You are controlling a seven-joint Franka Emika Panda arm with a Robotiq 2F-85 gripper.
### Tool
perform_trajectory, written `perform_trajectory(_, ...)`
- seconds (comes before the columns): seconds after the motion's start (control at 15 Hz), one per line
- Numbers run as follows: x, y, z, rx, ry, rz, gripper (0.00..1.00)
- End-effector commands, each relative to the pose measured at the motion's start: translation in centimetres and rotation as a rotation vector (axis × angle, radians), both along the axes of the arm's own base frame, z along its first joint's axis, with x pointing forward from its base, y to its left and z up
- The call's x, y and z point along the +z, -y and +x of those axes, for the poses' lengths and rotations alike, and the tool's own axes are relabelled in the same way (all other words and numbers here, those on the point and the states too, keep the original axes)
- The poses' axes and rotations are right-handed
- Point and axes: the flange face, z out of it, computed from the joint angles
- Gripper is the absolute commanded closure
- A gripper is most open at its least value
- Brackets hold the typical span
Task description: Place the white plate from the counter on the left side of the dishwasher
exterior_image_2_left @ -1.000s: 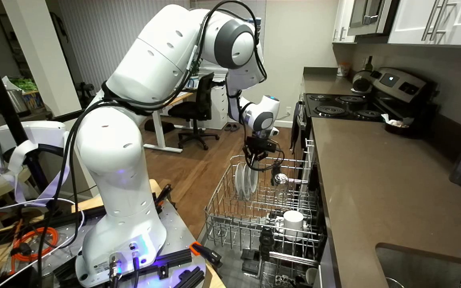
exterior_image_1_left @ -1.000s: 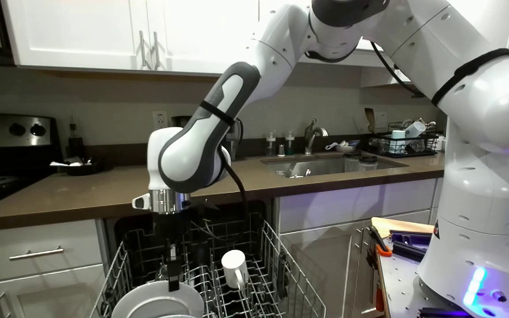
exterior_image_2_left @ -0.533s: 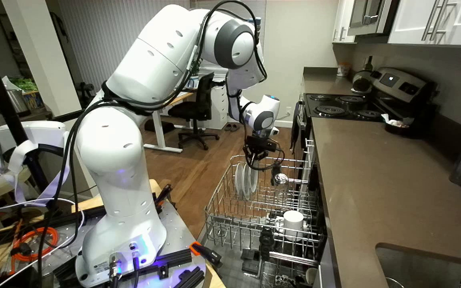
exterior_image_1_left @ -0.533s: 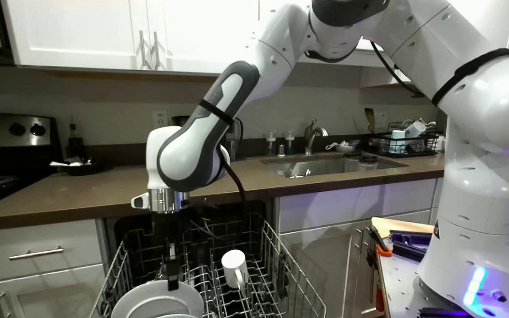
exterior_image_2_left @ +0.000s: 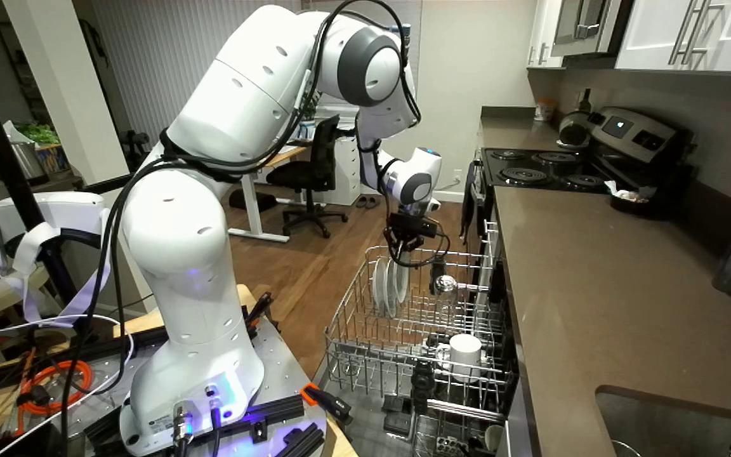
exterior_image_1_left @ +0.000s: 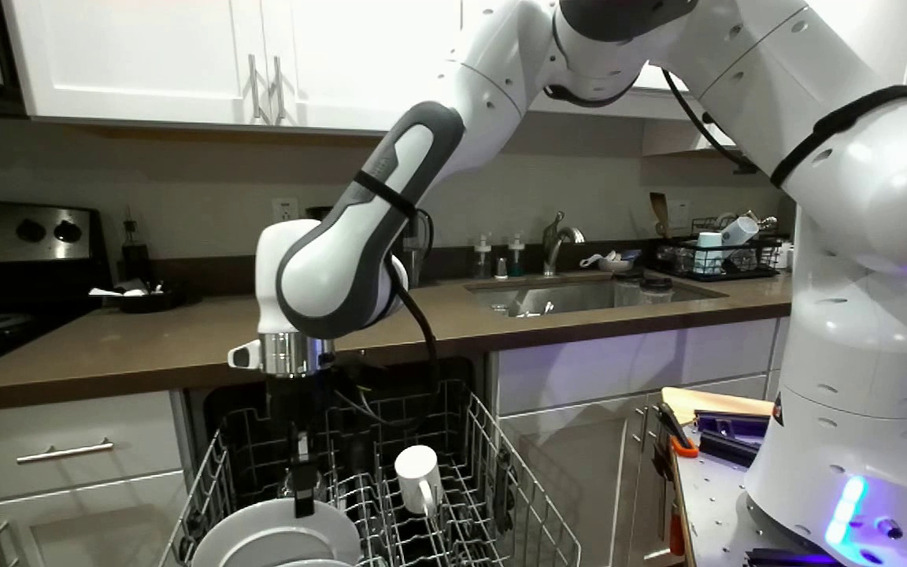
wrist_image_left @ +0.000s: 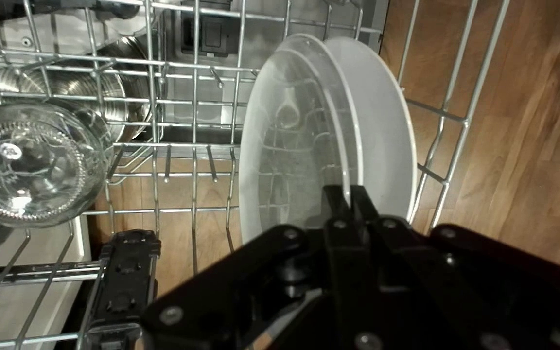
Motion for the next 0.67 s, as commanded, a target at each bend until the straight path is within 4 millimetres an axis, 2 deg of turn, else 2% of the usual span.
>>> perform_trajectory(0.0,2.5,-0.7,-1.2,-0.003,0.023,-0.014,0.95)
perform_trajectory(0.27,3.6,-1.3,-2.3,0.000,0.020,-0.032,0.95)
perform_trajectory(0.6,4.0,-1.9,-3.6,0.000,-0.009,-0.060,0.95)
